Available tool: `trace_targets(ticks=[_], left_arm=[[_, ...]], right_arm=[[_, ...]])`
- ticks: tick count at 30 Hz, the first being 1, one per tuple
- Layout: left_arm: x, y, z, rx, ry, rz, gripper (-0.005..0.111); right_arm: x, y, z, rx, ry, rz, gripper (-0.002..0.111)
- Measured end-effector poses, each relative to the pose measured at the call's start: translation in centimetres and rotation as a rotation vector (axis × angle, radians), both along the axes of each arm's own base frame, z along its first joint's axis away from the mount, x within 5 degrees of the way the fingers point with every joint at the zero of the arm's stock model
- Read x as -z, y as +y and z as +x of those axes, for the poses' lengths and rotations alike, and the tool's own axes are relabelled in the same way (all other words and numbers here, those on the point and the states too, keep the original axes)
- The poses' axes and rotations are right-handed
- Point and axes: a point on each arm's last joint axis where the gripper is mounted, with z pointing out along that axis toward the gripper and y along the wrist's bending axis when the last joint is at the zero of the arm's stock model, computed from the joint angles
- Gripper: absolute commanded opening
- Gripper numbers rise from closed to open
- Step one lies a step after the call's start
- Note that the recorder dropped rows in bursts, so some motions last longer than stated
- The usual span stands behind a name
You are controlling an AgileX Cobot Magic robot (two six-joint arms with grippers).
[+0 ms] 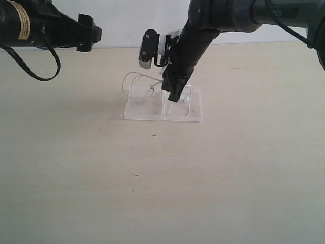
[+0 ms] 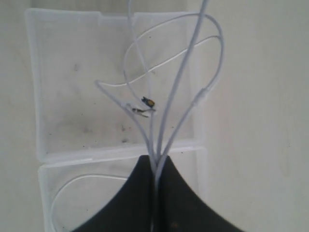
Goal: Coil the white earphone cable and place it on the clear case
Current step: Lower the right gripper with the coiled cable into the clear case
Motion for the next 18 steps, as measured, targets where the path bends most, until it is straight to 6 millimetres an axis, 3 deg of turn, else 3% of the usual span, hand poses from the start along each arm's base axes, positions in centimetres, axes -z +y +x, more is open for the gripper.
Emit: trace_targets(ticks=[12,15,18], left_arm=[[0.0,0.0,0.0,0.0,0.0,0.0,0.087],[0.0,0.0,0.0,0.0,0.0,0.0,0.087],[0.0,0.0,0.0,0.0,0.0,0.0,0.087]], right_arm=[[0.2,-0.4,-0.4,-0.021,0.043,-0.054,0.0],[1.1,-0.4,-0.5,-0.025,0.075,-0.067,0.001],[2.5,-0.5,-0.7,-0.033,0.127,-0.092,0.016]])
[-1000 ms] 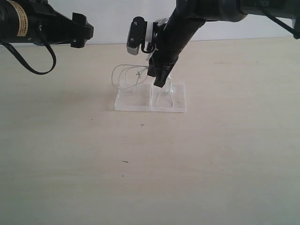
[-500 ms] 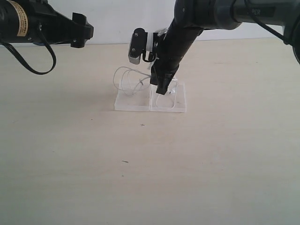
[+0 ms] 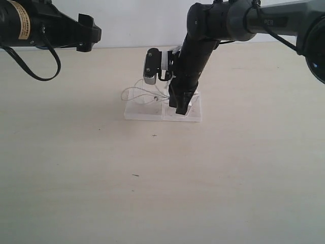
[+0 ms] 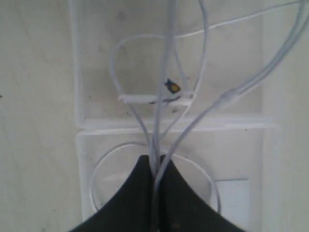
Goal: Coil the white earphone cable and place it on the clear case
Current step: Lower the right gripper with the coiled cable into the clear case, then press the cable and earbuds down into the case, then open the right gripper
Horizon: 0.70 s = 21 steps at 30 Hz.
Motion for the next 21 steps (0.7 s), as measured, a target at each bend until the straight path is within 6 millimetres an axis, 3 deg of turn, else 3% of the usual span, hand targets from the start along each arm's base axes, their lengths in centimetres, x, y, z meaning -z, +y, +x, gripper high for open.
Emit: trace_targets(ticks=[4,7,21], left_arm=[[0.0,0.0,0.0,0.0,0.0,0.0,0.087],[0.0,0.0,0.0,0.0,0.0,0.0,0.087],[0.0,0.0,0.0,0.0,0.0,0.0,0.087]], right_arm=[[0.0,0.0,0.0,0.001,0.0,-0.001,0.035],[-0.1,0.0,0.1,0.02,-0.011,0.007,0.043],[-3.5,-0.1,-0.1,0.07,-0.044,0.038,0.051]])
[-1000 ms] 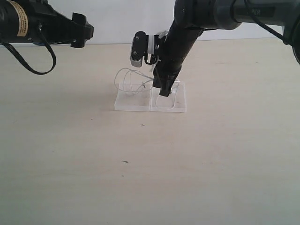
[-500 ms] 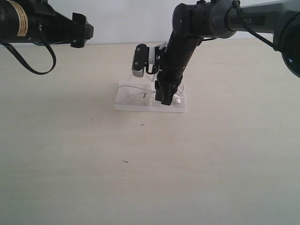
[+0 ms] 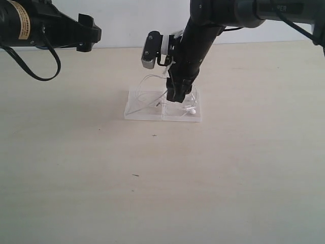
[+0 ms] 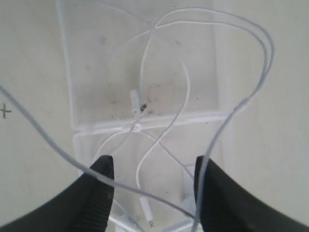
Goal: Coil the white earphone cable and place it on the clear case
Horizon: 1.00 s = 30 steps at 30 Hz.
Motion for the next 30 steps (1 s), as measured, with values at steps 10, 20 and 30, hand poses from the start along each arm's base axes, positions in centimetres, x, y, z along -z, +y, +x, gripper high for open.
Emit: trace_targets(ticks=[10,20,30], left_arm=[[0.0,0.0,0.0,0.0,0.0,0.0,0.087],[0.0,0.0,0.0,0.0,0.0,0.0,0.087],[0.0,0.0,0.0,0.0,0.0,0.0,0.087]], right_arm=[[-0.7,-0.6,-0.9,0.015,0.08,-0.053,0.065],[-3.5,-0.9,-1.2,0.037,0.034,-0.04,0.065],[-8.8,-1.5,-2.3,0.107,-0.047,0.014,0.059]])
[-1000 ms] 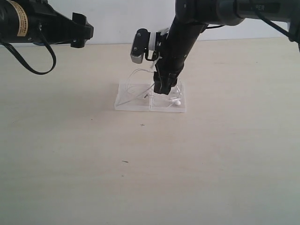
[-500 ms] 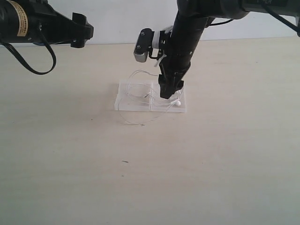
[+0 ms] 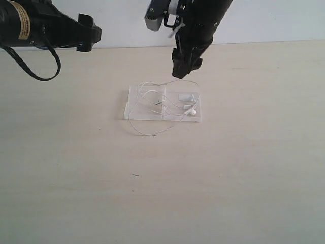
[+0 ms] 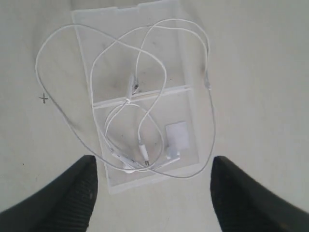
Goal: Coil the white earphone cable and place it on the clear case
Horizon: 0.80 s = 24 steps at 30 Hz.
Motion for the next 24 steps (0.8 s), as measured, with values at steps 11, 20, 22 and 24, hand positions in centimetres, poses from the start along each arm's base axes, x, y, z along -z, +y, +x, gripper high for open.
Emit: trace_targets(ticks=[11,20,22,24], left_arm=[[0.0,0.0,0.0,0.0,0.0,0.0,0.087],[0.0,0.0,0.0,0.0,0.0,0.0,0.087],[0.0,0.0,0.0,0.0,0.0,0.0,0.087],[0.0,0.0,0.0,0.0,0.0,0.0,0.087]], right_arm=[[-9.0,-2.4,-2.6,0.395,-0.132,0.137,0.0],[-16.6,-4.7,-8.7,0.52,-0.2,0.398,0.0],[-16.7,-5.3,-10.1,0.52,-0.218,0.424,0.0],[-16.3,-5.9,-11.4,0.513,-0.226,0.442,0.0]])
